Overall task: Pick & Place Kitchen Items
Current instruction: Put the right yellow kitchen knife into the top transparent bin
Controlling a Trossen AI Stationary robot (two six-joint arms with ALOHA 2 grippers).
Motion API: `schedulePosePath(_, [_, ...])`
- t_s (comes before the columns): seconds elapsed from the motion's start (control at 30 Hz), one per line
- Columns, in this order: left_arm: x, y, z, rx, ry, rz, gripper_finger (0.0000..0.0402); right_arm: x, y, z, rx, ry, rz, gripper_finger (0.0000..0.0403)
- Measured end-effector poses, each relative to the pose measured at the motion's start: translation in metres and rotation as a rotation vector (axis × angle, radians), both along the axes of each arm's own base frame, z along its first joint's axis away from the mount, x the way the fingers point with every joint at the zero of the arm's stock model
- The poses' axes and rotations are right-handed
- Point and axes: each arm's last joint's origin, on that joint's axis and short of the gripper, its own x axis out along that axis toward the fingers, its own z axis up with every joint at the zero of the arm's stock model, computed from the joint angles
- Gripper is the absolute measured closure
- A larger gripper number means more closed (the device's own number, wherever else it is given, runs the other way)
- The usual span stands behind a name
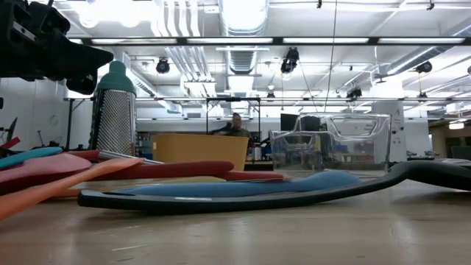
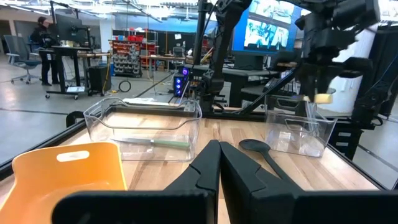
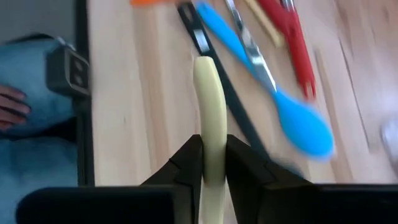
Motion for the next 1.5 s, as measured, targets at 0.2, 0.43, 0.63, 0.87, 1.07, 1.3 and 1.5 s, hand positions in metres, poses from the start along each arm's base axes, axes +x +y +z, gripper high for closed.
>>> schedulePosePath(0.2, [0.000, 0.000, 0.000, 0.000, 0.000, 0.000, 0.0388, -0.025, 0.009, -0.004, 0.016, 0.075, -0.146, 0.0351])
schedulePosePath(0.43, [0.000, 0.000, 0.000, 0.000, 0.000, 0.000, 0.0388, -0.046, 0.014, -0.012, -0.023, 0.111, -0.262, 0.0354])
schedulePosePath(0.63, [0.000, 0.000, 0.000, 0.000, 0.000, 0.000, 0.0388, -0.066, 0.022, -0.018, 0.011, 0.219, -0.355, 0.0350])
schedulePosePath(0.87, [0.000, 0.000, 0.000, 0.000, 0.000, 0.000, 0.0388, -0.078, 0.025, -0.033, 0.049, 0.321, -0.413, 0.0356])
schedulePosePath(1.07, [0.000, 0.000, 0.000, 0.000, 0.000, 0.000, 0.0388, -0.084, 0.018, -0.052, 0.010, 0.387, -0.446, 0.0341])
schedulePosePath(1.3, [0.000, 0.000, 0.000, 0.000, 0.000, 0.000, 0.0388, -0.085, 0.016, -0.061, 0.007, 0.406, -0.449, 0.0356])
schedulePosePath(1.5, [0.000, 0.000, 0.000, 0.000, 0.000, 0.000, 0.0388, -0.086, 0.016, -0.066, 0.025, 0.409, -0.445, 0.0334])
